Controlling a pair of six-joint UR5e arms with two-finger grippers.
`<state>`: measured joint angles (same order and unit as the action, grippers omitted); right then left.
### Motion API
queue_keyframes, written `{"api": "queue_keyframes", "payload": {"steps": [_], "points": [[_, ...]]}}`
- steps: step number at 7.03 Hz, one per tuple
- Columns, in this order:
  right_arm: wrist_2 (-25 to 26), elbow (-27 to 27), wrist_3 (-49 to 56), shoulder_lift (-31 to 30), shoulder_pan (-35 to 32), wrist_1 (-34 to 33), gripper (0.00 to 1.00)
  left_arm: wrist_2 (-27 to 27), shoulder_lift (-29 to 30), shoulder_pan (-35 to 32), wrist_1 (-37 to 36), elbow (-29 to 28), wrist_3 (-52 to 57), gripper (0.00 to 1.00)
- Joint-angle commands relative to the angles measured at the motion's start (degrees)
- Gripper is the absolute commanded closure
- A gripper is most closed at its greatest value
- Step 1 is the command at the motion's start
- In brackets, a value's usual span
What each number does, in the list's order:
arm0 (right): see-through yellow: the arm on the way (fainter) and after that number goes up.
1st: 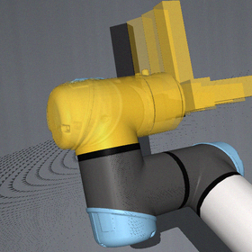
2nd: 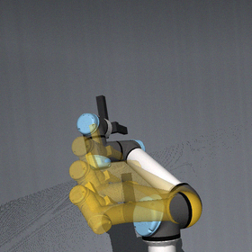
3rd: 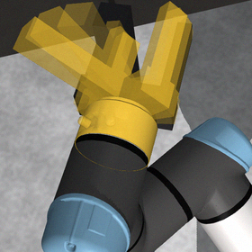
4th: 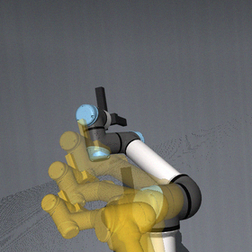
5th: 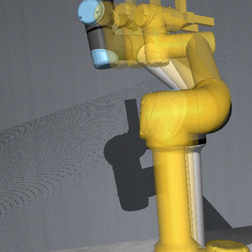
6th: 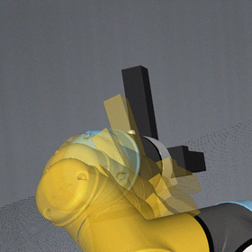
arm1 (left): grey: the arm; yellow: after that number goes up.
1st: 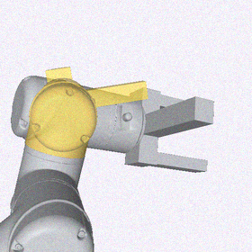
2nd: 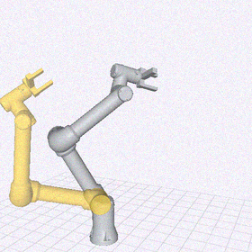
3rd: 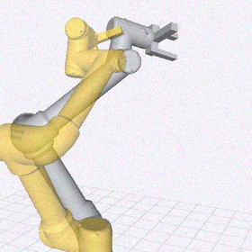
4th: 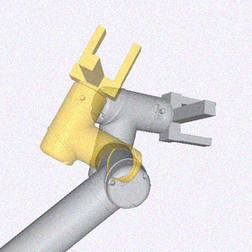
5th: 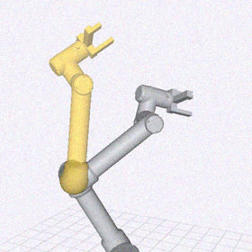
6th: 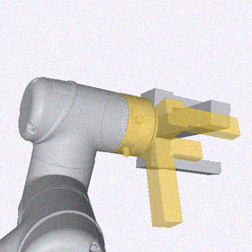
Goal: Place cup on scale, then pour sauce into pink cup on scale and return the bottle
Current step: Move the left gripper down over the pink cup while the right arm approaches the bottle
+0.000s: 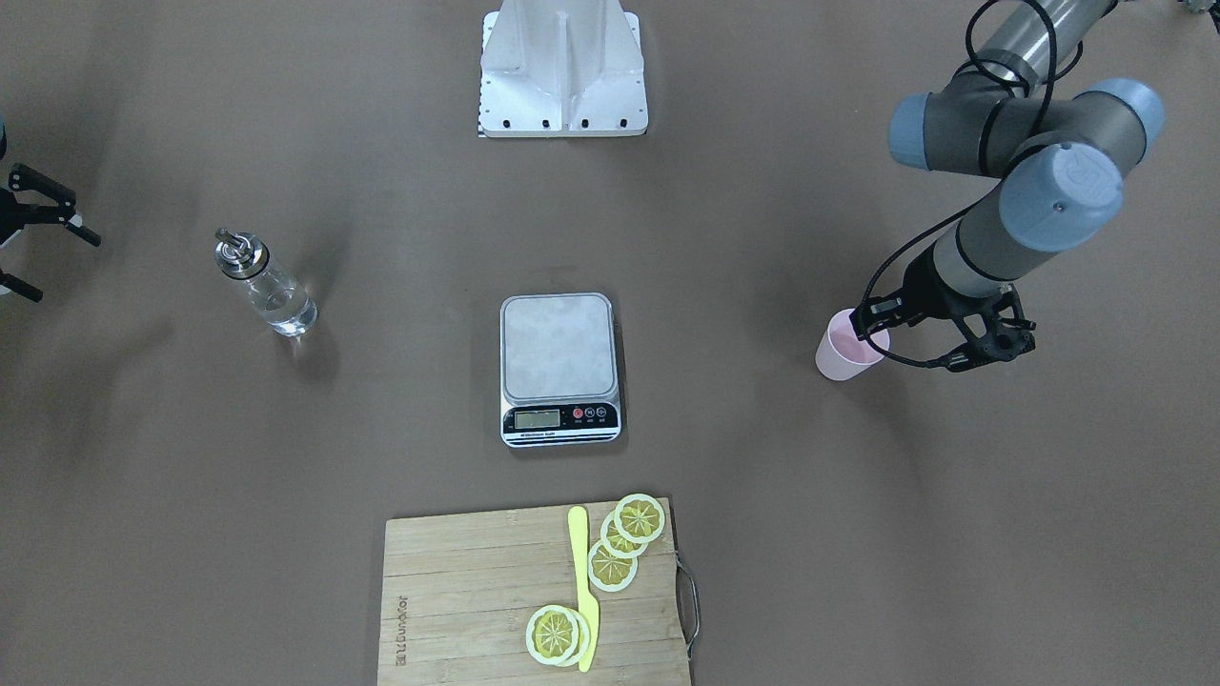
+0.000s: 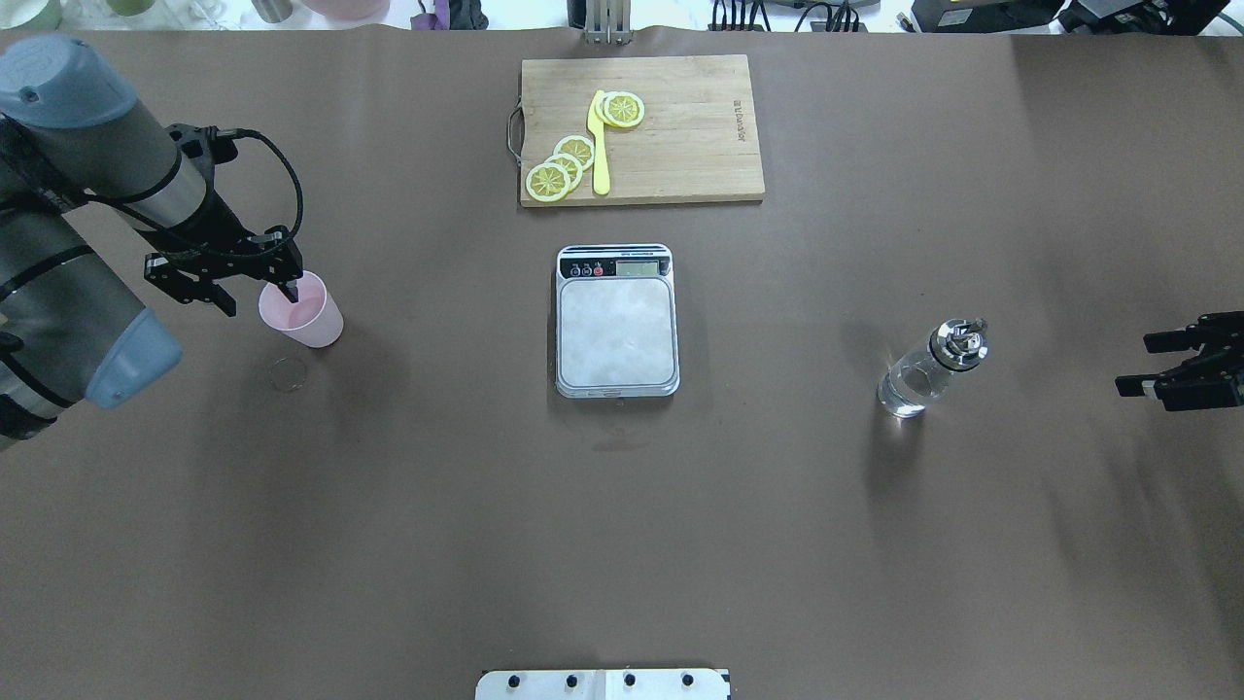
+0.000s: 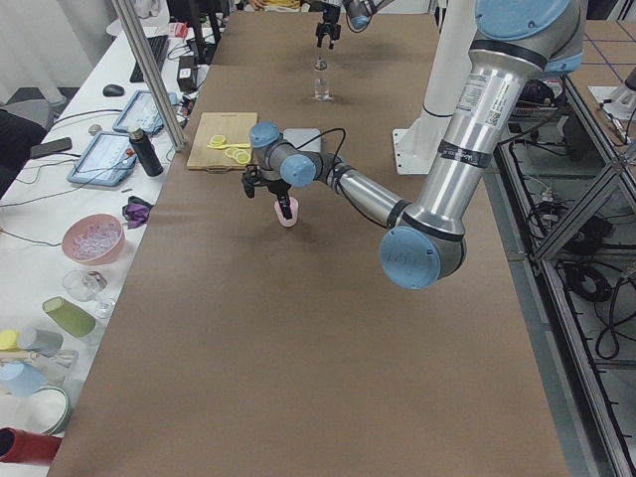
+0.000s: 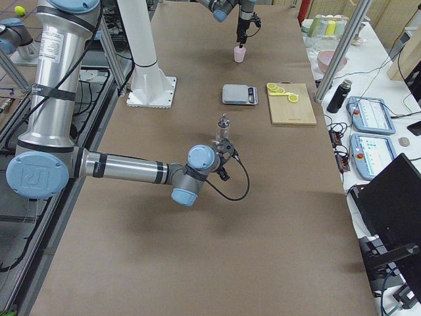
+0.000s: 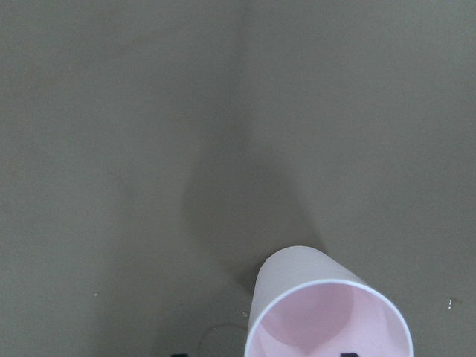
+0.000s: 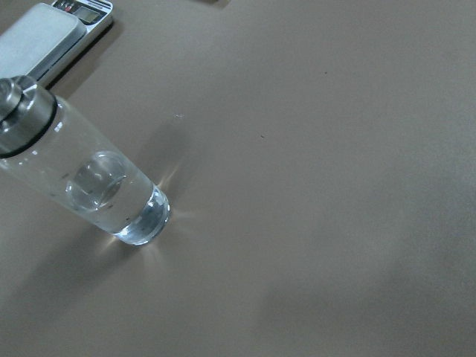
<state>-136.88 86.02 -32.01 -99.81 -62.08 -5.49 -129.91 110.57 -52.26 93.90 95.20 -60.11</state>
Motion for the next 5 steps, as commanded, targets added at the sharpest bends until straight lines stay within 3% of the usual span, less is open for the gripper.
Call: {"api": "queue_keyframes", "payload": {"steps": [1,5], "points": [[3.4,-0.2,-4.5,1.5,2.7,7.0,0.01,0.0,0.0,0.1,1.7,-1.0,0.2,0.3],[13.7,-0.2,-5.4,2.7,10.7,11.0,0.01,-0.1,0.4,1.2,2.1,-1.7,0.7,0.4]]}}
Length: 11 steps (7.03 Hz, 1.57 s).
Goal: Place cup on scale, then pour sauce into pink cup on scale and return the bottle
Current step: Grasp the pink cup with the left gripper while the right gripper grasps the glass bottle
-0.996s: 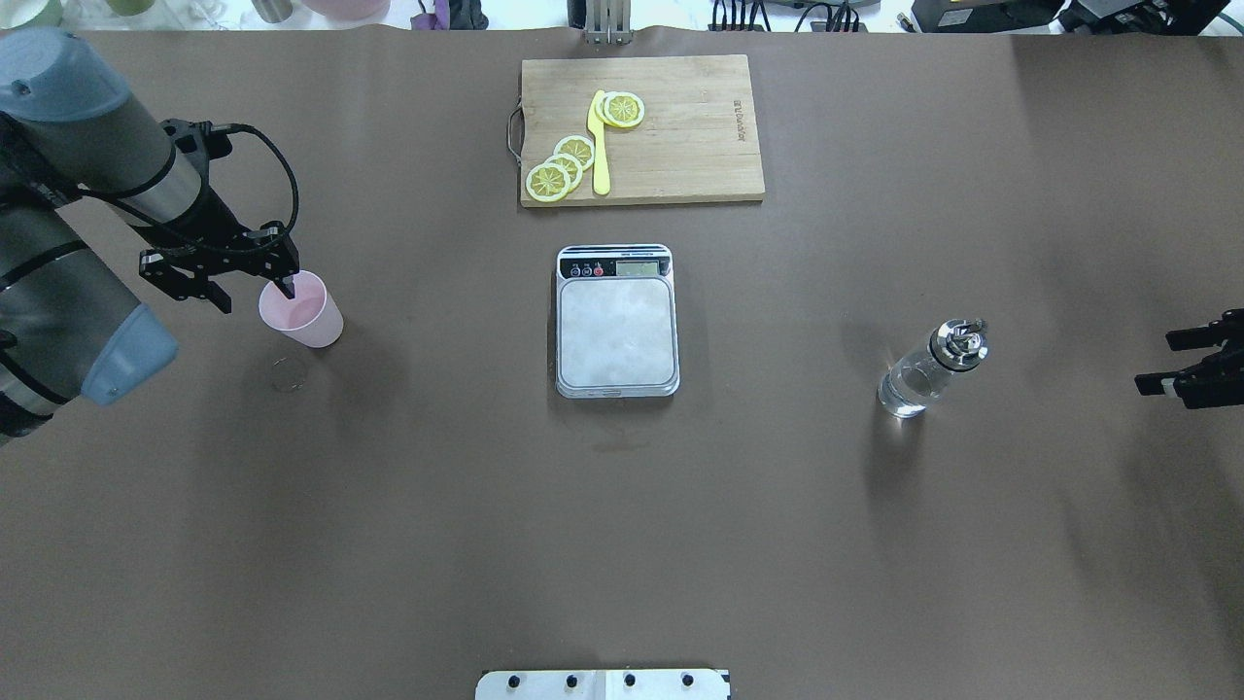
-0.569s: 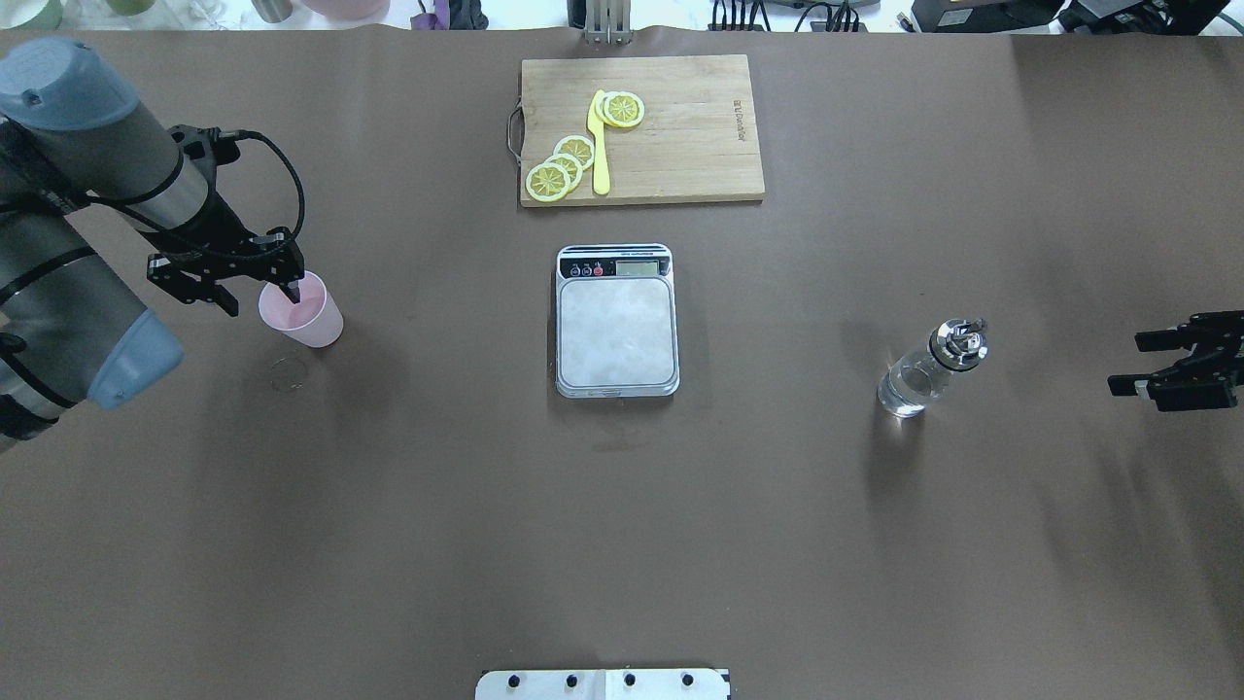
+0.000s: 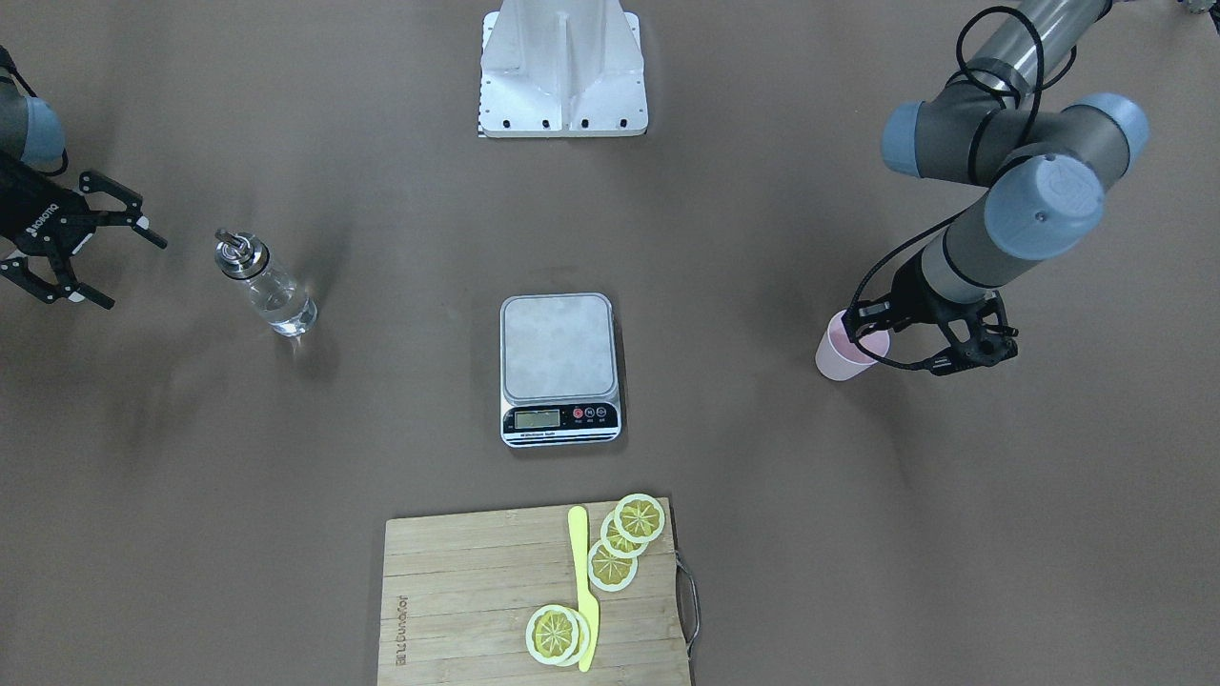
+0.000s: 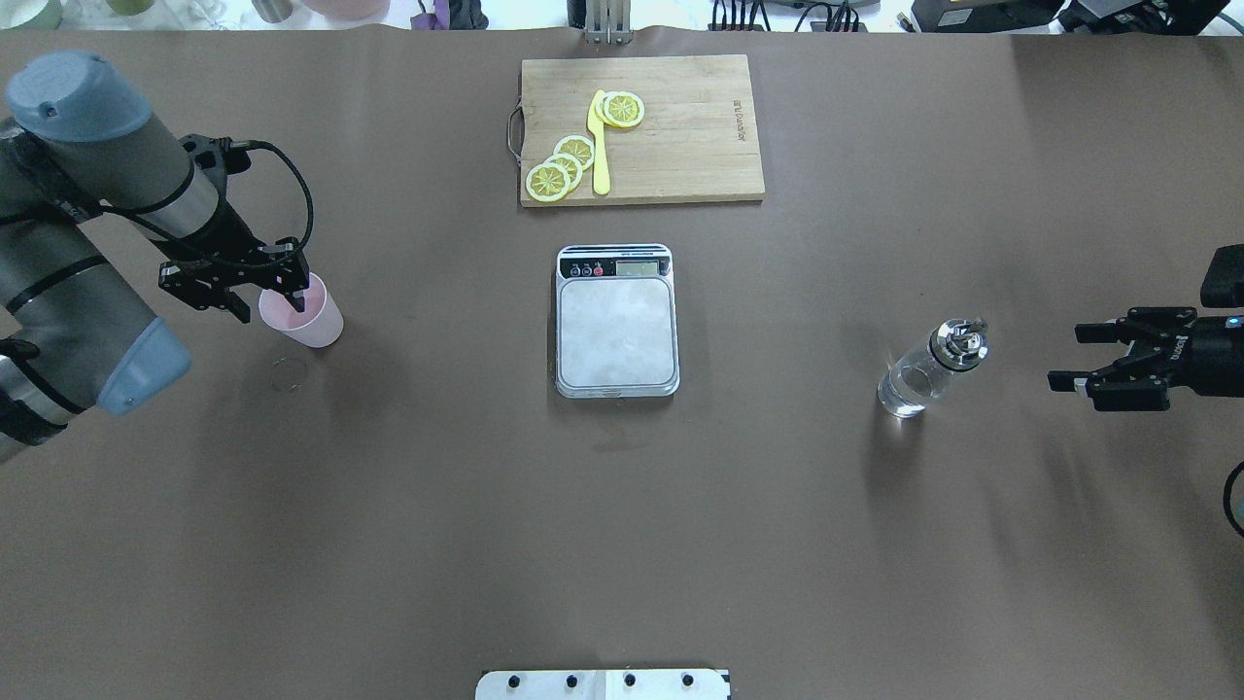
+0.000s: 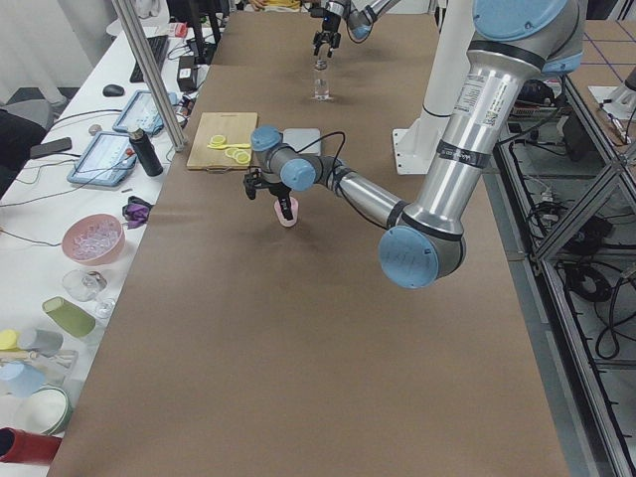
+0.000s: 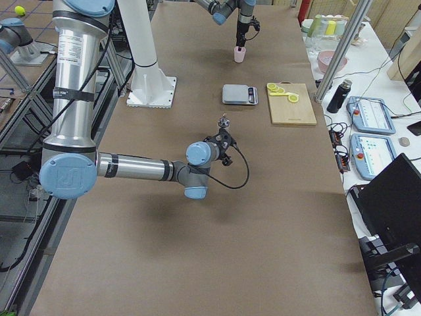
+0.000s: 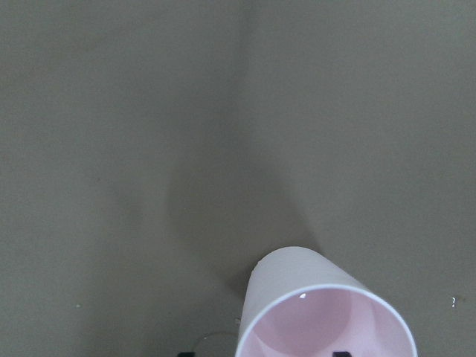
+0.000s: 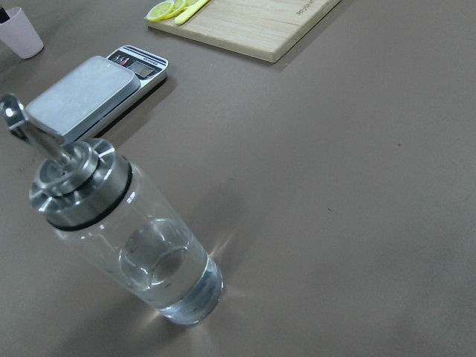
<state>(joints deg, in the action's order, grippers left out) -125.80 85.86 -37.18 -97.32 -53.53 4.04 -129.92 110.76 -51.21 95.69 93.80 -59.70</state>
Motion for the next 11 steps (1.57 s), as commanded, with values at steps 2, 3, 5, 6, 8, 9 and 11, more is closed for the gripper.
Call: {"api": "queue_keyframes", "payload": {"steps": [2,3,5,6,8,9,11], "points": [[7.5,-0.1,-0.4,0.8,6.2,3.2,0.01,-0.1,0.2,0.1,0.7,-0.9,1.2,0.49],[9.6,-0.1,-0.4,1.3,7.9,3.2,0.01,-0.1,0.5,0.1,0.7,-1.4,1.5,0.52],[13.6,-0.2,0.4,2.0,10.4,4.4,0.01,-0.5,0.6,0.1,1.4,-1.5,1.4,0.82],[14.9,-0.2,2.2,2.0,11.5,5.4,0.01,-0.7,0.7,0.1,1.3,-1.3,1.4,0.98],[15.7,-0.3,5.4,2.0,11.7,7.4,0.01,-0.7,1.8,0.0,0.5,-0.9,1.3,1.0],[16.7,-0.5,5.7,1.9,12.4,8.6,0.01,-0.7,3.1,-0.3,-1.4,0.0,1.1,1.0],[19.9,-0.5,7.5,2.0,14.4,9.1,0.01,-0.5,9.8,-0.6,-13.5,1.7,0.6,1.0]]}}
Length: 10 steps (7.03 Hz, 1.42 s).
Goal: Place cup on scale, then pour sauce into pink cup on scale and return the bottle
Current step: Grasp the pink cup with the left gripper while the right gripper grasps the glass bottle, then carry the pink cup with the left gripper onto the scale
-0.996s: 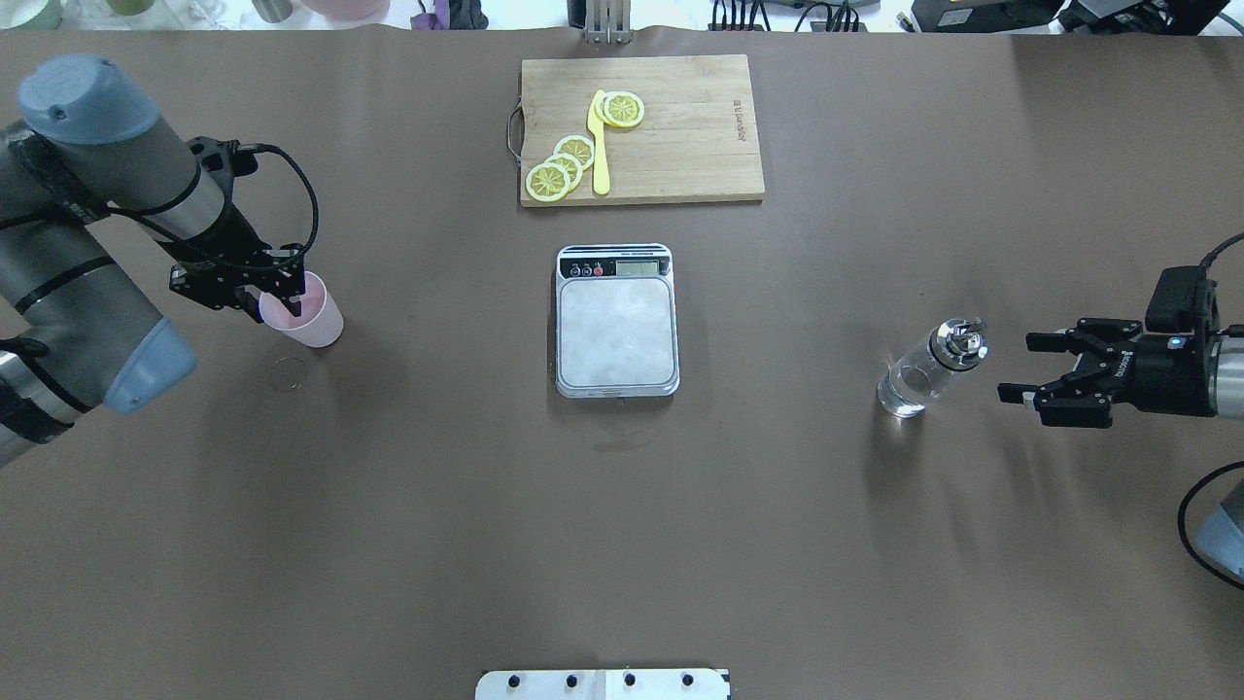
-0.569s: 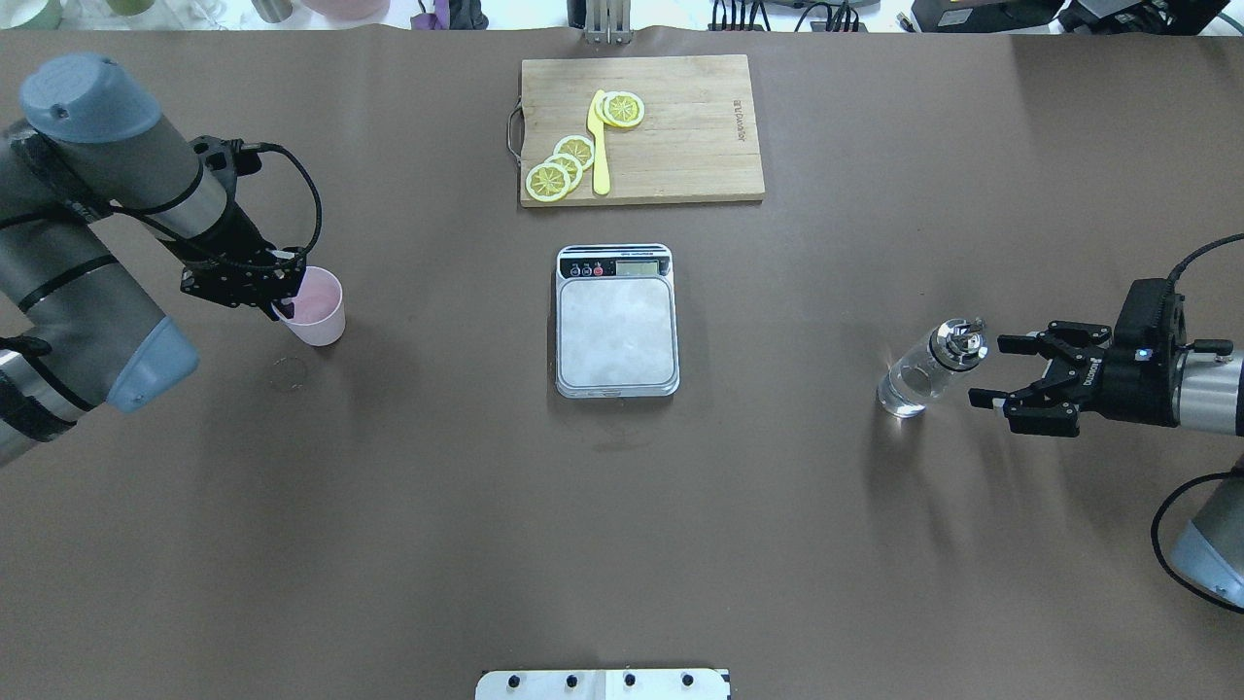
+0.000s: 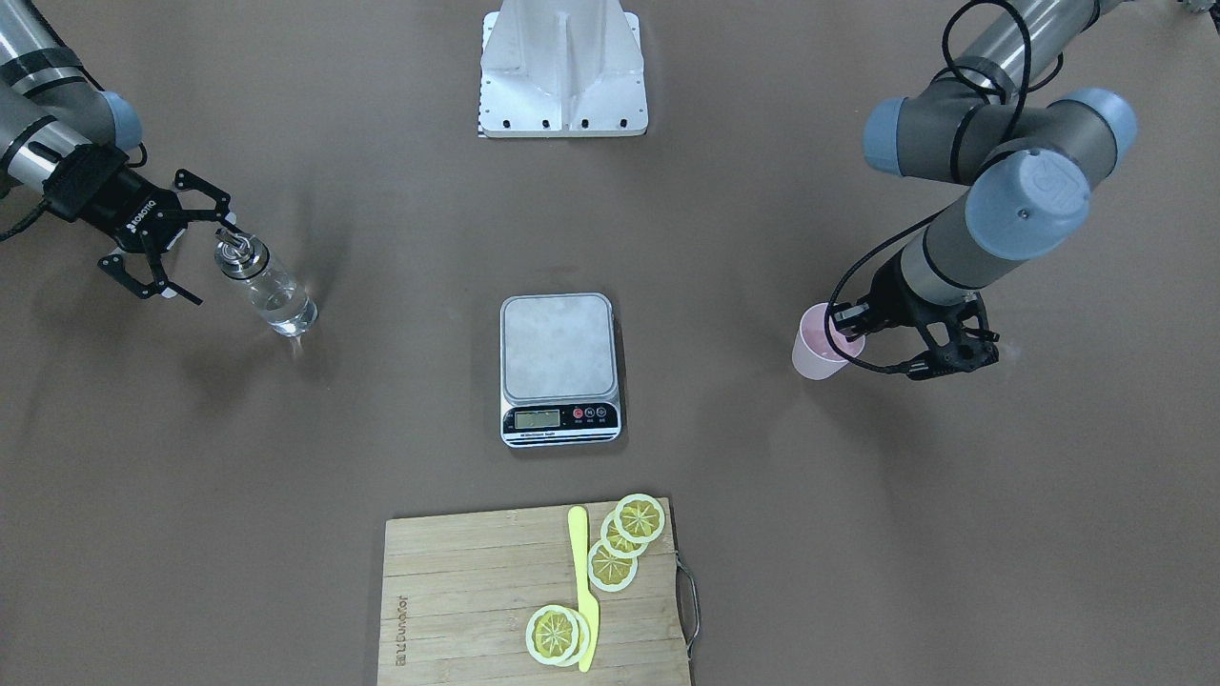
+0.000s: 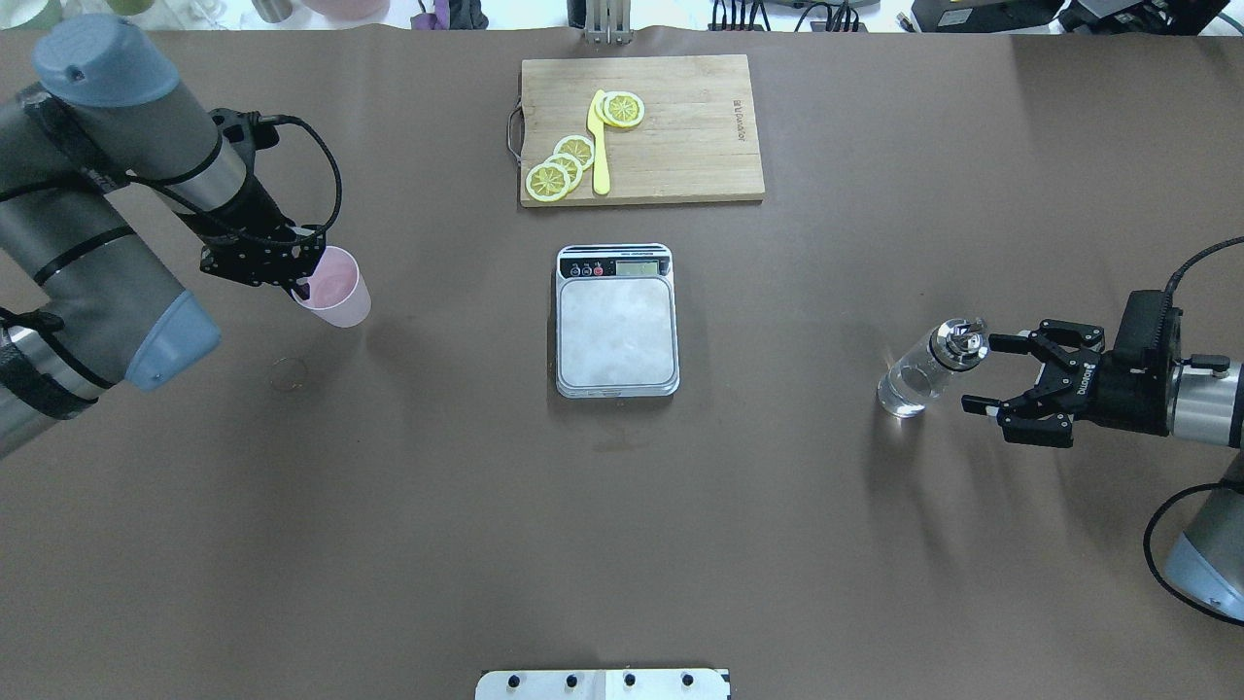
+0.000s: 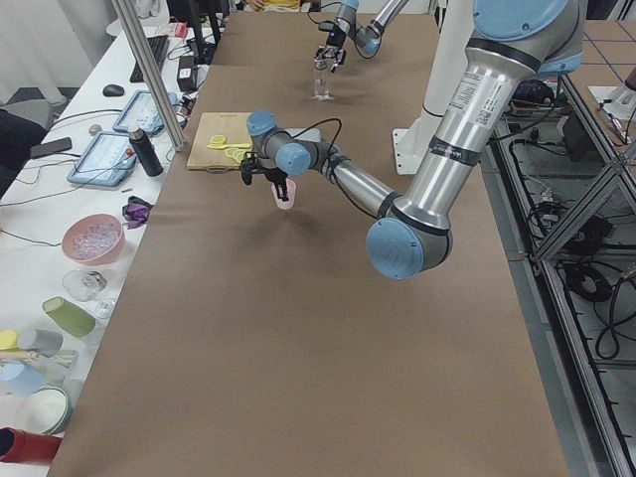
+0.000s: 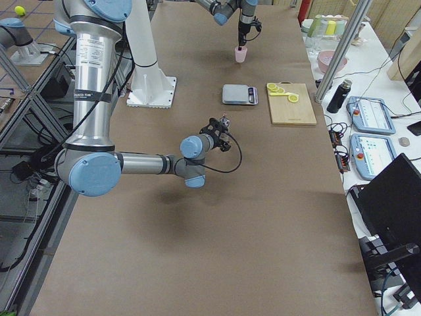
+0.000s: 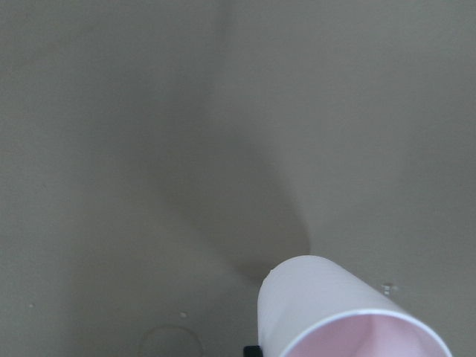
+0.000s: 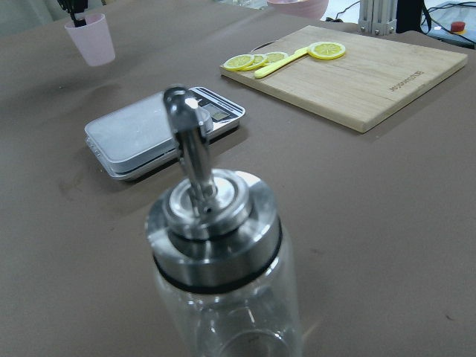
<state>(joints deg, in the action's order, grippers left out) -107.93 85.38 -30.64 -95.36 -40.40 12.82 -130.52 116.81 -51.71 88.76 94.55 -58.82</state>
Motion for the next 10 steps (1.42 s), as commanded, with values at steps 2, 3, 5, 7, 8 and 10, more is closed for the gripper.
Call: {"api": "queue_keyframes", "payload": {"steps": [2,3,5,7,8,10], "points": [[5.1,-2.2,0.6,0.2,4.1,3.4,0.01,0.1,8.1,-0.1,-11.6,1.3,-3.2,1.0],[6.3,-5.5,0.4,1.3,5.3,6.7,0.01,0.1,9.4,0.1,-11.6,1.3,-5.8,1.0],[7.9,-7.8,0.3,2.2,6.6,9.3,0.01,0.0,13.4,0.7,-11.6,-0.1,-14.4,1.0],[8.3,-7.8,0.4,3.9,6.9,8.9,0.01,-1.4,19.9,2.1,-11.5,-5.7,-19.1,1.0],[8.5,-7.3,0.5,4.3,6.9,8.4,0.01,-1.7,23.5,3.2,-11.4,-9.3,-21.2,1.0],[8.1,-6.8,0.8,4.4,6.7,8.4,0.01,-1.4,25.6,6.2,-10.5,-10.1,-24.5,1.0]]}}
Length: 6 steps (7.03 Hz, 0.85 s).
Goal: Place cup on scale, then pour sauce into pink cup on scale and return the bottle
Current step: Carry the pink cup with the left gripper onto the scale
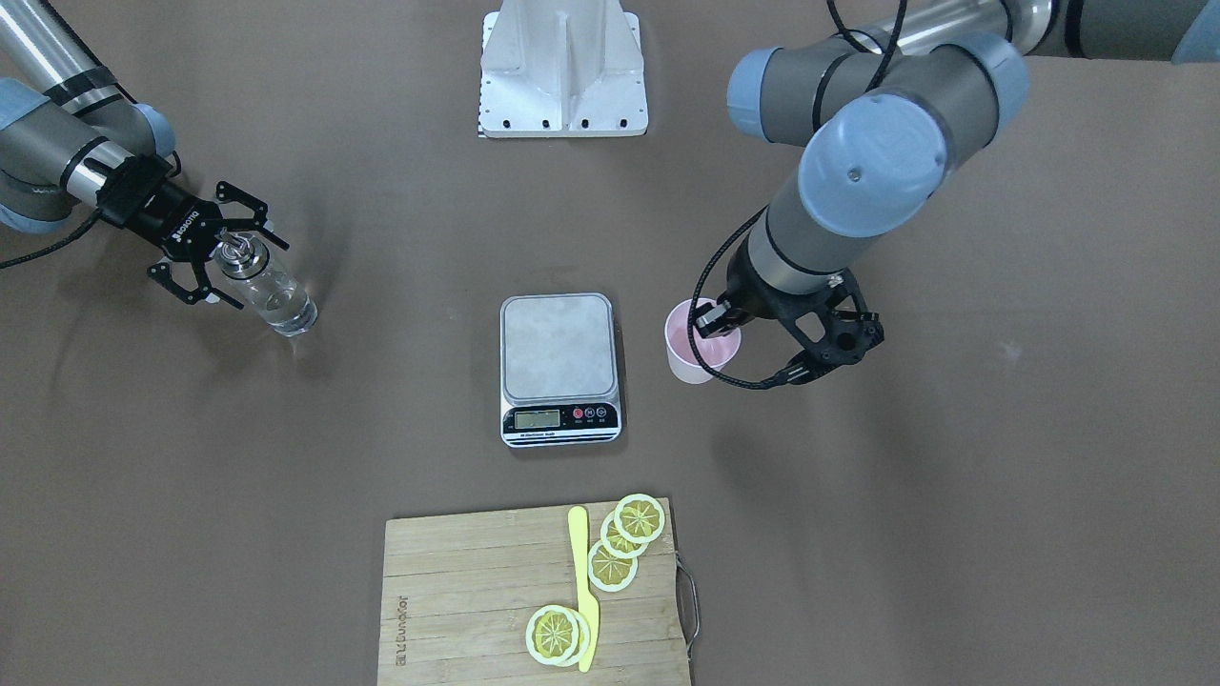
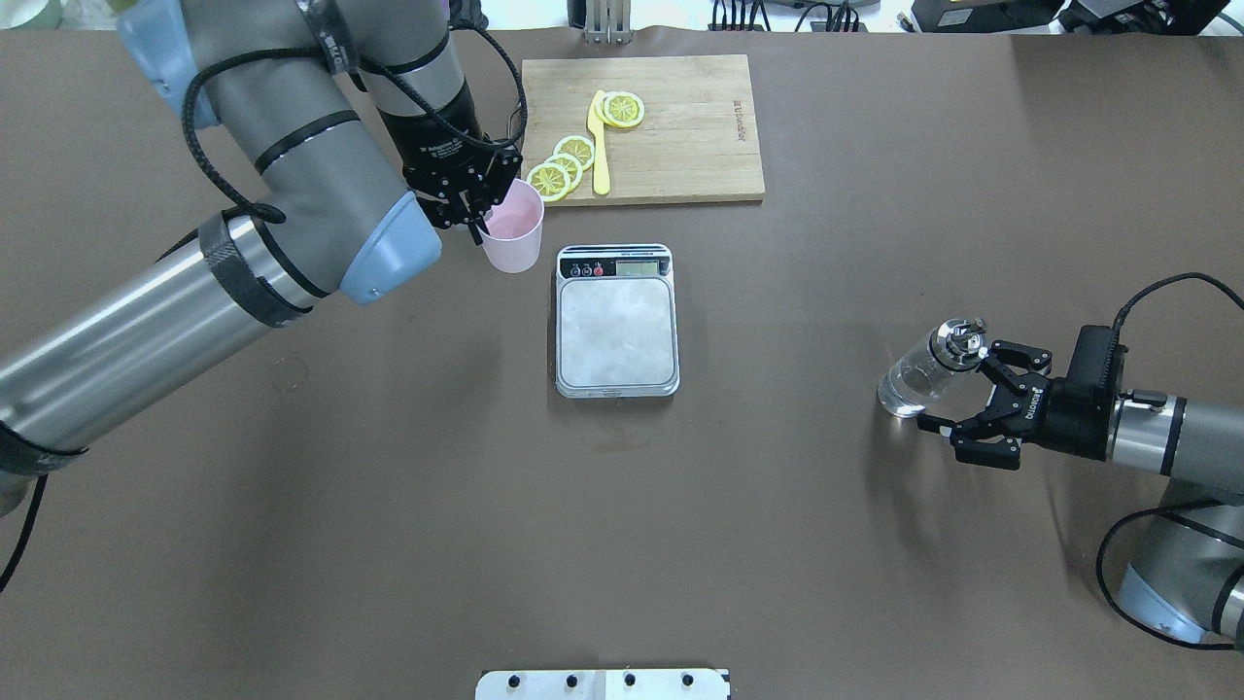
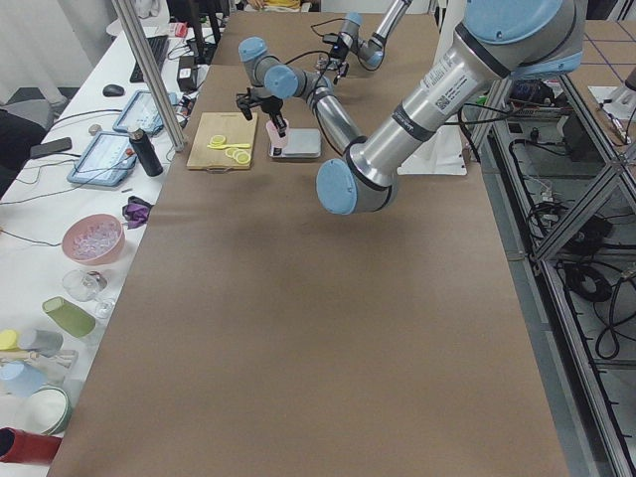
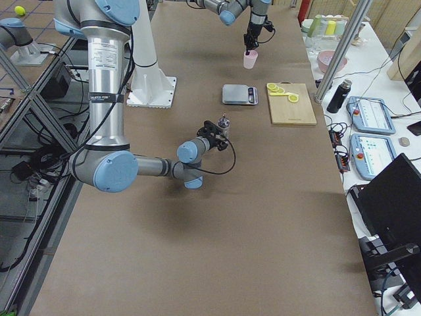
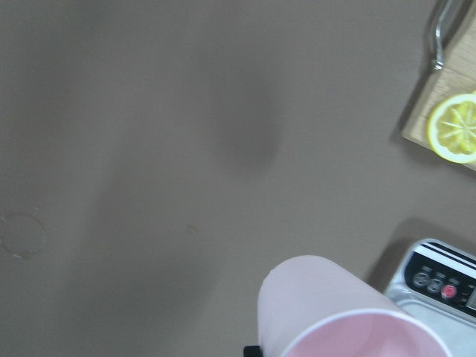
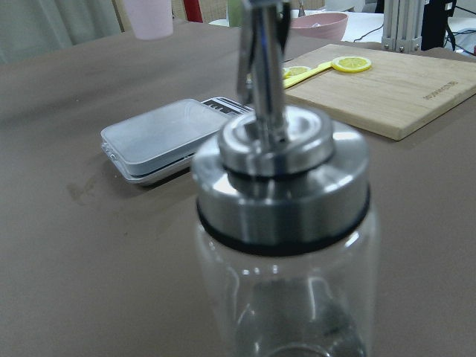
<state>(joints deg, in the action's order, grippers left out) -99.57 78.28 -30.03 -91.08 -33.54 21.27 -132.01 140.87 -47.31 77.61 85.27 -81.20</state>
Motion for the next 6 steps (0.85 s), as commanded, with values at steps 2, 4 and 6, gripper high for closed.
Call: {"api": "queue_keyframes", "payload": {"steps": [2,4,6], "points": [[-0.5,0.8,0.3,0.1,-0.5,0.0,0.01,0.3,3.7,4.1,4.4,-4.0,-6.1,1.0],[-0.6,0.6,0.5,-0.1,-1.4,0.1,0.01,0.3,7.1,4.5,6.4,-9.1,-9.1,1.0],[-1.0,0.6,0.6,-0.1,-2.4,0.3,0.01,2.8,7.1,5.6,9.1,-9.7,-12.6,1.0]]}}
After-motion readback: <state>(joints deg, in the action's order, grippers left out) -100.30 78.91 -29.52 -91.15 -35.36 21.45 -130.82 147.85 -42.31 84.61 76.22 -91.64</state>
